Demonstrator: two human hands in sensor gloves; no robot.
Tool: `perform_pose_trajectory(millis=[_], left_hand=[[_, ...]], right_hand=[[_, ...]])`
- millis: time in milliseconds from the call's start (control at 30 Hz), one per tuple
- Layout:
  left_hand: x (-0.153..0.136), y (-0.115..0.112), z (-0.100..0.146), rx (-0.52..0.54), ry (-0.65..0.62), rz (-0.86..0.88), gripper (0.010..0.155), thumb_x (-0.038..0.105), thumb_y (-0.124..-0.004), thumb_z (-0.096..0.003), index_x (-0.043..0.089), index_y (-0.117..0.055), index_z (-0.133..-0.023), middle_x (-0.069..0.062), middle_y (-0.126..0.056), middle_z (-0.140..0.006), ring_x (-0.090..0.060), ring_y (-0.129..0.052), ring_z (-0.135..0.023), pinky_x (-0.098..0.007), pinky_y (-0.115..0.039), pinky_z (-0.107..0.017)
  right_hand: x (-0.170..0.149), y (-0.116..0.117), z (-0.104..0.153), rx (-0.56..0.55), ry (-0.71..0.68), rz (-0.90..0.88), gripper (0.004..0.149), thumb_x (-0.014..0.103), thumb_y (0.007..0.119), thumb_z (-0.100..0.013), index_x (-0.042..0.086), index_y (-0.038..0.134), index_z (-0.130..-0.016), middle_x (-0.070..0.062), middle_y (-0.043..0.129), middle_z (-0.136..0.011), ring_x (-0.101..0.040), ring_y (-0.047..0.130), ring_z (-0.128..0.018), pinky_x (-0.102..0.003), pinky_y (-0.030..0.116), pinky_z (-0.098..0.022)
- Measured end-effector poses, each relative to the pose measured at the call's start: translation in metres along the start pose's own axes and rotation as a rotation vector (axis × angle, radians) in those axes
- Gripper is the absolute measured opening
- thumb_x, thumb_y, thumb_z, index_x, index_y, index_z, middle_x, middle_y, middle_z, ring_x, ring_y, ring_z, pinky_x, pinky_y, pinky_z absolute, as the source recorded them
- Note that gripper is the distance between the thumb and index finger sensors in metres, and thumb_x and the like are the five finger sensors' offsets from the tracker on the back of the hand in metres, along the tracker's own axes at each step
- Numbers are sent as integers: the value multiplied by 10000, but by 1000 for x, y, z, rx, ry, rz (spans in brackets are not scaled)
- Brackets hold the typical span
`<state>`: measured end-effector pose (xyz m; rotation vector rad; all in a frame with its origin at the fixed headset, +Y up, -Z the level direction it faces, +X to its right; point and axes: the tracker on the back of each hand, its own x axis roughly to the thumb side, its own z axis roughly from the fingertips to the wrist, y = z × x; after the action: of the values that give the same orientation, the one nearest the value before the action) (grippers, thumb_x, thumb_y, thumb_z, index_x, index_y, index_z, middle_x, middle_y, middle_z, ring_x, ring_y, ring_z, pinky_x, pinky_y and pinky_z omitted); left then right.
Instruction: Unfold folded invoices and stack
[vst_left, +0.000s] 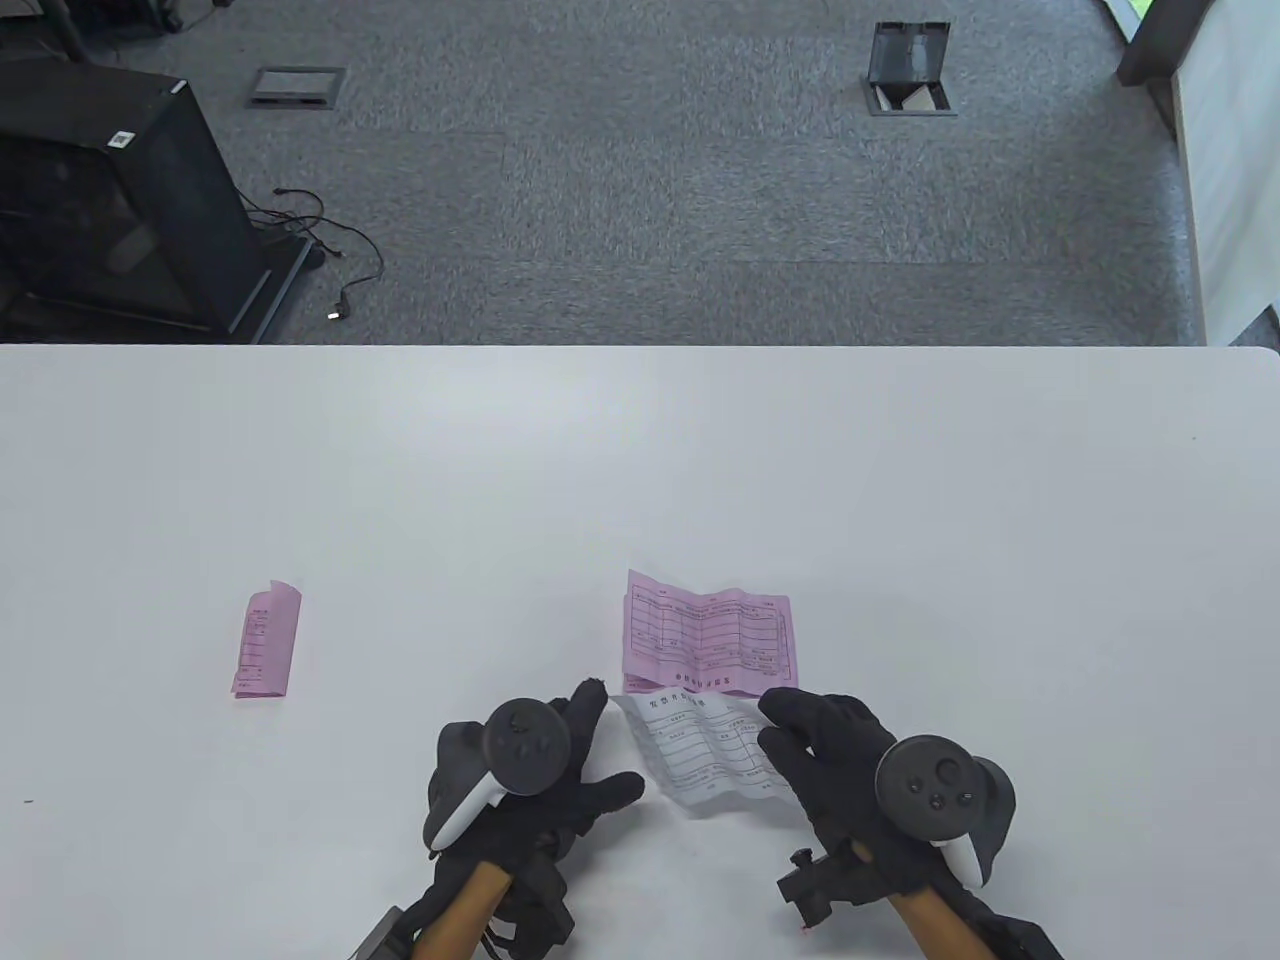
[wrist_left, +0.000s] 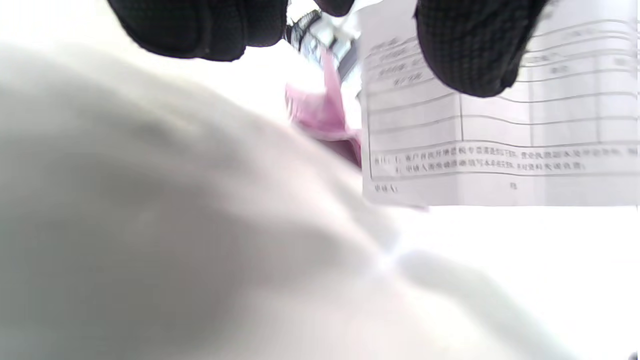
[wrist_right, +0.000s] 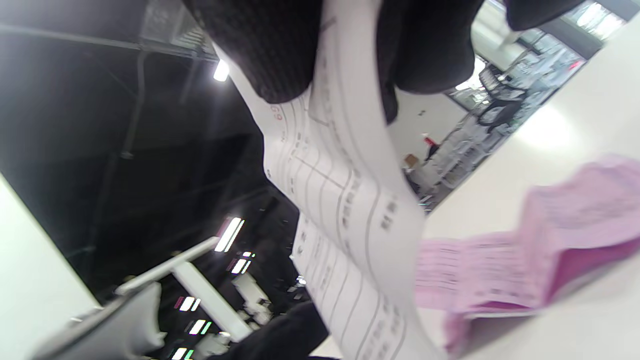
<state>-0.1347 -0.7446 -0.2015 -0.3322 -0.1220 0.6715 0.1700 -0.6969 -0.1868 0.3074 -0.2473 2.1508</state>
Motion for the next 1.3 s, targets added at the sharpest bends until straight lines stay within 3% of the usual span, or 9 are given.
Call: perform_pose_trajectory(millis=[67, 200, 300, 400, 467, 600, 767, 1067, 1300], left_hand=[[-4, 7, 1, 3, -7, 70, 1017, 559, -838, -412, 176, -228, -1129, -254, -367, -1160, -474, -495, -988, -506, -624, -657], [-14, 13, 0, -99, -110, 330, 1059, 557, -872, -396, 175, -211, -1130, -255, -289, -1177, -508, -436, -1001, -530, -590, -676], [-13, 14, 0, -101, -244, 466, 936, 554, -883, -395, 214, -428, -1138, -251, -329, -1181, -527, -413, -995, -530, -583, -674], [-9, 17, 5, -1, -254, 466, 646, 496, -881, -434, 255, -726, -1013, -210, -548, -1141, -499, -508, -969, -495, -635, -641], [-7, 19, 6, 78, -262, 460, 426, 423, -874, -466, 257, -871, -858, -157, -784, -1010, -434, -697, -885, -441, -727, -569], [-9, 18, 5, 151, -224, 515, 399, 394, -887, -458, 213, -903, -812, -104, -1001, -748, -321, -916, -664, -358, -829, -414], [-6, 12, 1, 183, -181, 429, 399, 386, -891, -453, 192, -909, -801, -63, -1054, -615, -258, -977, -537, -315, -858, -325], [8, 11, -5, 306, -130, 241, 405, 379, -901, -444, 182, -910, -798, -54, -1074, -557, -228, -999, -436, -276, -864, -257], [32, 26, -29, 385, -49, 45, 535, 380, -923, -433, 176, -820, -916, -50, -1067, -567, -219, -994, -418, -266, -854, -255]], right_hand=[[5, -2, 0, -8, -43, -79, 396, 343, 782, -459, 276, 727, -846, 25, 917, -638, -254, 794, -752, -642, 534, -662], [6, -5, 1, -34, -118, -199, 392, 343, 779, -462, 296, 721, -847, 28, 915, -644, -251, 790, -761, -653, 519, -669], [2, -4, 2, -64, -99, -229, 393, 345, 776, -464, 296, 716, -849, 29, 917, -641, -251, 794, -755, -645, 523, -668], [-5, -3, 1, -82, -72, -228, 393, 342, 775, -465, 288, 715, -850, 27, 919, -636, -253, 801, -744, -637, 534, -661], [-11, -3, 1, -88, -52, -232, 396, 340, 772, -467, 281, 710, -853, 24, 918, -635, -256, 802, -741, -636, 536, -661], [-23, -4, -2, -94, -15, -184, 407, 335, 772, -464, 239, 709, -855, 17, 924, -614, -258, 817, -719, -628, 554, -653], [-38, -3, -4, -96, 56, -95, 410, 338, 777, -459, 200, 731, -843, 22, 946, -558, -250, 862, -658, -589, 611, -631], [-45, -3, -10, -103, 112, 72, 406, 360, 784, -455, 196, 749, -825, 33, 953, -503, -238, 885, -608, -568, 639, -617], [-36, -5, -44, -88, 182, 286, 403, 377, 790, -447, 184, 780, -800, 32, 956, -465, -236, 897, -578, -567, 647, -611]])
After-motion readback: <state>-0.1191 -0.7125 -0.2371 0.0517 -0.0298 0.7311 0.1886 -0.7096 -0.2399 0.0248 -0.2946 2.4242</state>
